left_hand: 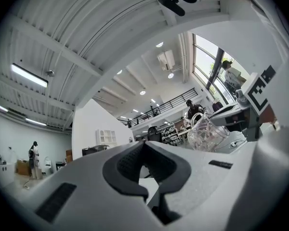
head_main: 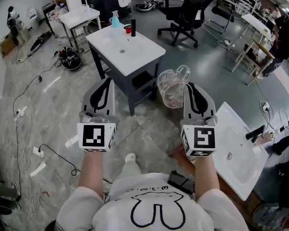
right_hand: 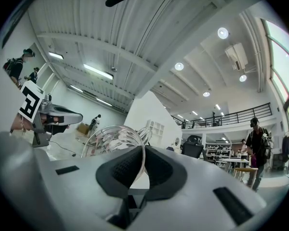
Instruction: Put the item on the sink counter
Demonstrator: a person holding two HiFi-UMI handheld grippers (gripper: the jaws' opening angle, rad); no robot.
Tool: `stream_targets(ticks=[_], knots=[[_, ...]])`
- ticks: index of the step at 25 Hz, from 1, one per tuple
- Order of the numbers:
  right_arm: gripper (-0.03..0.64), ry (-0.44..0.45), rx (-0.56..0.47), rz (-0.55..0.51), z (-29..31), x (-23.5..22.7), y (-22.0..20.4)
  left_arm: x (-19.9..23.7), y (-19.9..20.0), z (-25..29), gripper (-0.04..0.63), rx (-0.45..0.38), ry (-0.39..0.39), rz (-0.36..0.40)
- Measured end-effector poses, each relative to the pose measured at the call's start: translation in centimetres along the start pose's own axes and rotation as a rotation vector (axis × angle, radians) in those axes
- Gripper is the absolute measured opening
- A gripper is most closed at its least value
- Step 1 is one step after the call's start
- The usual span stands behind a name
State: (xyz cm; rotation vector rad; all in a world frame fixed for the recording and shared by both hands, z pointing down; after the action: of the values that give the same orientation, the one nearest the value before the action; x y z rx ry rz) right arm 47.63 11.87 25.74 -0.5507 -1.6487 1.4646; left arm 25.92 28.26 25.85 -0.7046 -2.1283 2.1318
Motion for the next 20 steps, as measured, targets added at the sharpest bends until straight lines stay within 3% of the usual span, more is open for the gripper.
stream_targets(ticks=[10,20], knots=[[0.038,-0.057,0.049,0.022,13.7,2.9,1.8,10.4,-2.5,11.3,0.009,-0.020,-0.057,-0.005],[0.038,-0.118,0.100,0.095,20.4,3.8,1.0,15.2,-6.0,17.3,0.009,0.004,-0.104,-0.021]])
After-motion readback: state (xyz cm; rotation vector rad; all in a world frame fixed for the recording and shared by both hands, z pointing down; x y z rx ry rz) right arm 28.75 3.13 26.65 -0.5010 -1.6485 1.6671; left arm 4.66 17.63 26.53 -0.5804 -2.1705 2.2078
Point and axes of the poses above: the fingertips, and each gripper's own axes: z forward along the fingers, x to its left, y out of its top, the point moved 8 cm from there along -z, backward along the fingers, and after that the axes turned 11 degrees about x, right-handed, at the moved point
